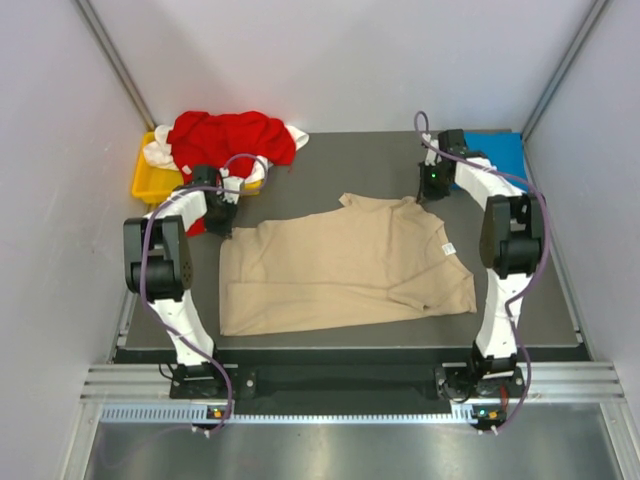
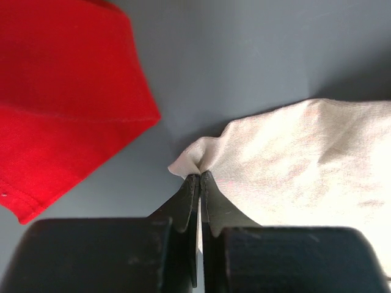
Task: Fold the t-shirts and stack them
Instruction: Fold the tshirt
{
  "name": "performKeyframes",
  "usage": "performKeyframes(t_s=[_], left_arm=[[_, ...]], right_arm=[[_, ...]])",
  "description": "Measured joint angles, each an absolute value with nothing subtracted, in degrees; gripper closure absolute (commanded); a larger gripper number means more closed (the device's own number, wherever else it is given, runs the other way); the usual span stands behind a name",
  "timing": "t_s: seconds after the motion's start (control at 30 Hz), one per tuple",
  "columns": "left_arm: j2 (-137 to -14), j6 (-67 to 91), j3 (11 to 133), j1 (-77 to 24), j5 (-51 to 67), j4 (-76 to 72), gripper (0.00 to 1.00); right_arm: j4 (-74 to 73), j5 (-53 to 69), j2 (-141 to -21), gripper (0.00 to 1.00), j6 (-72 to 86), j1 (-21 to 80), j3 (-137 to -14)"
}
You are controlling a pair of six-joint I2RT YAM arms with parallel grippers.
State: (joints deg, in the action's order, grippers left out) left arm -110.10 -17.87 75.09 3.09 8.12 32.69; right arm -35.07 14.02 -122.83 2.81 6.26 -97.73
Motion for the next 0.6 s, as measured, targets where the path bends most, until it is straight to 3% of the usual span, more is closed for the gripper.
performKeyframes(t_s=[0.27,0.3,0.33,0.43,0.6], left_arm=[[-103.9,-18.2,67.8,5.4,7.4,28.6,1.0],[-103.4,-18.2,67.4,5.5,7.4,28.4,1.0],[-103.0,-18.2,67.1,5.5,7.4,28.3,1.0],[-102.8,-18.6,66.8,5.5,7.5,27.8,1.0],[-102.5,-19.7,66.8,5.5,8.9,27.9,1.0]], right_arm=[[-34.7,10.2,-112.6,0.98,3.2,2.9,-90.2],[-34.8,10.2,-112.0,0.95,3.2,2.4,-89.8],[-34.9,10.2,-111.7,0.79,3.2,2.0,-89.6],[-35.4,10.0,-112.1,0.6,3.1,1.4,-89.5],[-36.4,10.3,-112.2,0.5,2.1,1.3,-89.8]])
